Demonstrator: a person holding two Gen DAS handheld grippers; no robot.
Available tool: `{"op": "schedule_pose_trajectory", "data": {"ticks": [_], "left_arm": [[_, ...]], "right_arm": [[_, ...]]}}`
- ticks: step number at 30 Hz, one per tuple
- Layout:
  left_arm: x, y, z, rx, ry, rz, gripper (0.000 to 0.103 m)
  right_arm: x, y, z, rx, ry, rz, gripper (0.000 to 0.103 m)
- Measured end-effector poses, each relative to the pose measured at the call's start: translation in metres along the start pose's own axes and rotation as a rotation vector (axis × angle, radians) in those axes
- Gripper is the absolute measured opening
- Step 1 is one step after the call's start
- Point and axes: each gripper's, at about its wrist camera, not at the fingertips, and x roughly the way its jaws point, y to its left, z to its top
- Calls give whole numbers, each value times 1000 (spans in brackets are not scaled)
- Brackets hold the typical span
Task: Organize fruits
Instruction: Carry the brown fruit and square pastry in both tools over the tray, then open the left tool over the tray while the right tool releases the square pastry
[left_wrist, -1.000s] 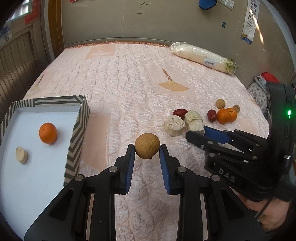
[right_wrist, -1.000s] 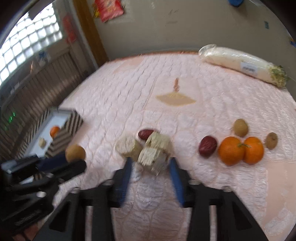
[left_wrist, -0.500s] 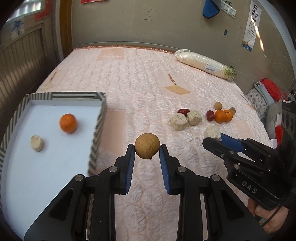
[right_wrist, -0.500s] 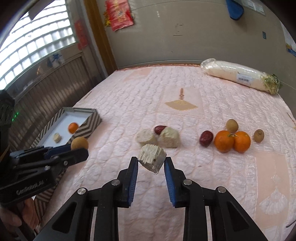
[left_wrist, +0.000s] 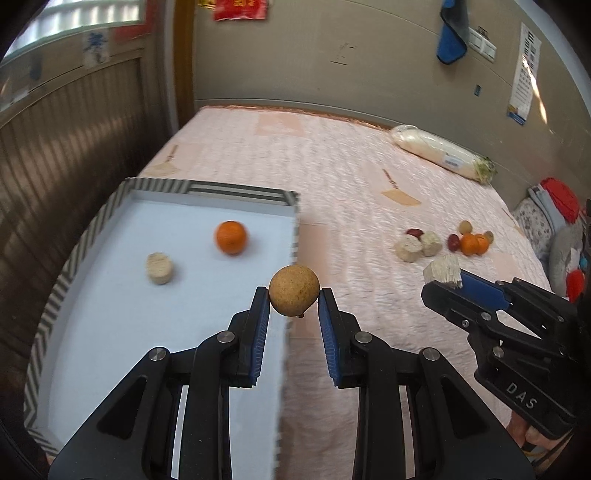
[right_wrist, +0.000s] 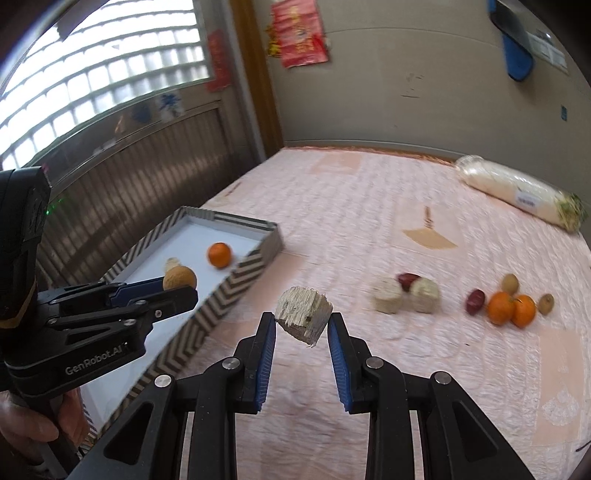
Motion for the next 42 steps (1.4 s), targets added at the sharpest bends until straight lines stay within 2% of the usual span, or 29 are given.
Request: {"op": "schedule_pose_trajectory", "data": {"ticks": [13,22,27,30,39,42], "left_arm": [[-13,61,-17,-75,-4,94,26],[-4,83,-25,-106,30,114,26],[1,89,-25,-120,51,110,26],[3,89,-24,-110,59,133,26],[13,106,-23,-175,124,133,26],[15,109,-23,-188,138,134,37]], "right_arm": [[21,64,11,-113,20,71,28],[49,102,11,-191,79,106,28],[64,115,12,-224,110,112,28],[76,119,13,-239,135,112,28],[105,129,15,-302,199,92,28],[113,132,13,-327,221,84,28]]}}
